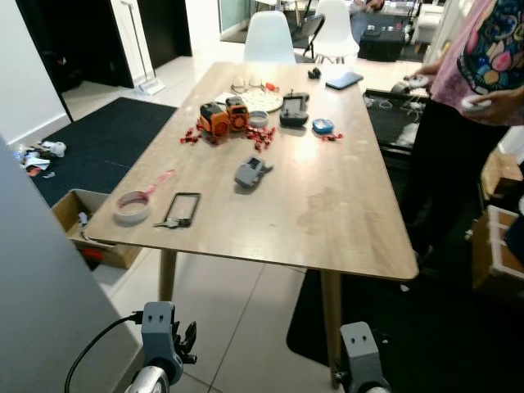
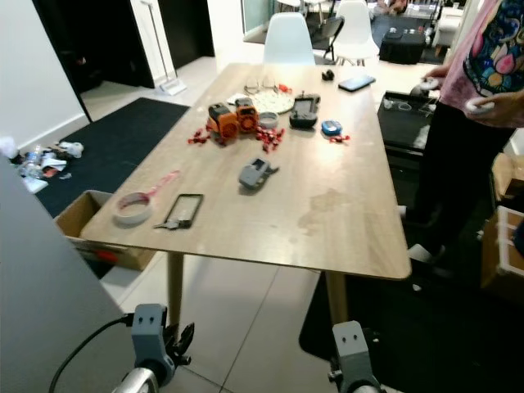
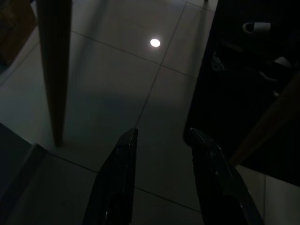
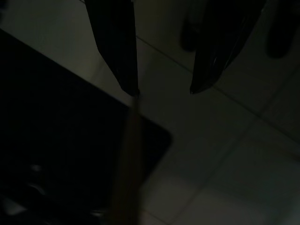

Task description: Hang keys on a hook

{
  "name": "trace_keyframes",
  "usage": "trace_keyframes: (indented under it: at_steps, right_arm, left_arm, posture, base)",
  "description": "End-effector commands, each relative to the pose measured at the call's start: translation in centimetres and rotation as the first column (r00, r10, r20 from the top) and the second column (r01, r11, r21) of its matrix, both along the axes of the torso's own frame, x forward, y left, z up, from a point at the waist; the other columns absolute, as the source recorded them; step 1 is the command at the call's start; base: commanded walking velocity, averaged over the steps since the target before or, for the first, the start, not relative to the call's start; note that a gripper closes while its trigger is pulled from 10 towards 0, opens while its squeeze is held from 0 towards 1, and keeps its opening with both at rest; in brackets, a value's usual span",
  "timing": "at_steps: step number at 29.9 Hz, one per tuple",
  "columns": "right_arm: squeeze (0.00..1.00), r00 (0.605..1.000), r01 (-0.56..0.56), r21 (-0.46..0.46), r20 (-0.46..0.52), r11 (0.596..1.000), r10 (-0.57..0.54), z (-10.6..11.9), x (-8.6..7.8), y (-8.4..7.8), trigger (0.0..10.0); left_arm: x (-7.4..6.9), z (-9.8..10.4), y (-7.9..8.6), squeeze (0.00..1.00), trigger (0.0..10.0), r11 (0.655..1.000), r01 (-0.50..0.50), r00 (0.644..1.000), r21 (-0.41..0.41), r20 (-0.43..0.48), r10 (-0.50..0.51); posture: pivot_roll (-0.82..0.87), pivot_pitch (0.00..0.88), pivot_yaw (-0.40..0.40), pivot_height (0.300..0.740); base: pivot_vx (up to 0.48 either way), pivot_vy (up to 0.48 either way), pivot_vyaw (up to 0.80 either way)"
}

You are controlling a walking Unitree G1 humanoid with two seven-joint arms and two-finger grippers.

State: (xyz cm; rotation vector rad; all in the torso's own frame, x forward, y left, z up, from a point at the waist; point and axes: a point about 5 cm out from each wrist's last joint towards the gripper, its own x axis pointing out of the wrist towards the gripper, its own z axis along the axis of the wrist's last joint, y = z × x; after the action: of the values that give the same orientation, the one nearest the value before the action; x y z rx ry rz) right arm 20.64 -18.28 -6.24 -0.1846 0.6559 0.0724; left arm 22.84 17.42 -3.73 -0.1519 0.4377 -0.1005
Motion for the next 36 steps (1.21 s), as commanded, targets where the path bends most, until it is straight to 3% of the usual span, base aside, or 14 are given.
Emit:
trace_keyframes:
  at_steps: [1, 14, 36]
  right_arm:
    - [0.00, 1.000, -0.004, 0.014, -0.017, 1.000, 0.005, -0.31, -0.36, 0.59, 10.0]
    - [0.00, 1.000, -0.001, 0.011, -0.018, 1.000, 0.001, -0.36, -0.53, 0.34, 10.0]
    - [0.00, 1.000, -0.013, 0.004, -0.018, 1.000, 0.013, -0.34, -0.50, 0.33, 10.0]
  left_arm:
    - [-0.64, -0.52, 0.21, 0.00, 10.0, 1.000, 0.004, 0.999, 0.007, -0.034, -0.004]
    - [-0.65, -0.69, 0.38, 0.00, 10.0, 0.998, -0.033, 0.998, 0.050, -0.052, 0.035]
    - [-0.74, -0.74, 0.08, 0.00, 10.0, 0.999, -0.009, 0.999, 0.036, -0.053, 0.011]
  posture:
    - [0.02, 0.070, -0.002, 0.740]
    - [0.01, 0.069, -0.005, 0.740]
    - [0.01, 0.073, -0.008, 0.740]
  base:
    - [0.000, 0.000, 0.00]
    - [0.000, 0.000, 0.00]
    - [0.000, 0.000, 0.00]
